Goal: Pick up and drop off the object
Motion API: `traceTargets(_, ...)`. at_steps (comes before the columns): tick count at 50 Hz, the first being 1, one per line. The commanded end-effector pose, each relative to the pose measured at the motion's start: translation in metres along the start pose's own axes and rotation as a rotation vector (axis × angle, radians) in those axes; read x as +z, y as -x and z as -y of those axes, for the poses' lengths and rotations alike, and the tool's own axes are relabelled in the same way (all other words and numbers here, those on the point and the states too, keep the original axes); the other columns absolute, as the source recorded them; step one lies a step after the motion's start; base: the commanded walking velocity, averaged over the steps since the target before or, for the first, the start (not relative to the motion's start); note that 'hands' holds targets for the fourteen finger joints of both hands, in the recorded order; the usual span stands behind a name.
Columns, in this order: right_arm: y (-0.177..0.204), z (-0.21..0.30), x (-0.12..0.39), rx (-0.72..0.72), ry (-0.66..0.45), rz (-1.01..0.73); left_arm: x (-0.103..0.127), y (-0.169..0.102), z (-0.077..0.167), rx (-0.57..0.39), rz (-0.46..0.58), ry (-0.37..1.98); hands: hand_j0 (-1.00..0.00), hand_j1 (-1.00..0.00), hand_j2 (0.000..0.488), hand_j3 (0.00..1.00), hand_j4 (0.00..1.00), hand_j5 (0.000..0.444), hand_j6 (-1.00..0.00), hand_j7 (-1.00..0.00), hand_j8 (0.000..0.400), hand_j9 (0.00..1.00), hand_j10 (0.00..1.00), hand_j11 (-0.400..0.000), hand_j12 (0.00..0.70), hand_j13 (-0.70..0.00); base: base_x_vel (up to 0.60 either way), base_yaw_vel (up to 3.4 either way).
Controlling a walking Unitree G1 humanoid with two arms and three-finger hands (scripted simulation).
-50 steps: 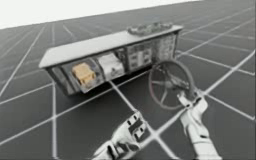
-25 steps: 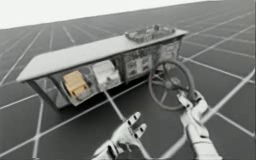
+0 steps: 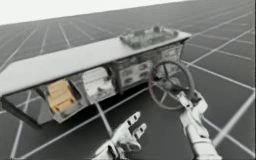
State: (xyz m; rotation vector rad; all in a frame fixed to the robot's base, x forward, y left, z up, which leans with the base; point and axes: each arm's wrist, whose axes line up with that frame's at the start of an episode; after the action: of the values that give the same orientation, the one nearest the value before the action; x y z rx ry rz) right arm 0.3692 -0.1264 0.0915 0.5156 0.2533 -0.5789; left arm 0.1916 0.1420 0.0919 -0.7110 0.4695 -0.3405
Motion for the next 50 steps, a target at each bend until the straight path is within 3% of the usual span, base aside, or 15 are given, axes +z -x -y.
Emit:
traceTargets(1, 0.0052, -0.0124, 0.0065, 0.04, -0.007, 0.028, 0.0, 0.003, -0.0029, -0.002, 0.014, 0.012, 0.0, 0.0, 0.0, 1.0, 1.0, 0.0, 0.0, 0.0, 0.0, 1.0, 1.0, -0.4, 0.0, -0.7, 0.5, -0.01)
traceTargets(23, 0.0052, -0.0124, 0.0065, 0.04, -0.007, 0.028, 0.0, 0.003, -0.0029, -0.002, 0.014, 0.012, 0.0, 0.0, 0.0, 1.0, 1.0, 0.0, 0.0, 0.0, 0.0, 1.0, 1.0, -0.4, 0.0, -0.7, 0.39, -0.04)
traceTargets(50, 0.0052, -0.0124, 0.0065, 0.04, -0.007, 0.028, 0.0, 0.003, -0.0029, -0.002, 0.014, 0.012, 0.0, 0.0, 0.0, 1.0, 1.0, 0.0, 0.0, 0.0, 0.0, 1.0, 1.0, -0.4, 0.0, -0.7, 0.22, -0.09)
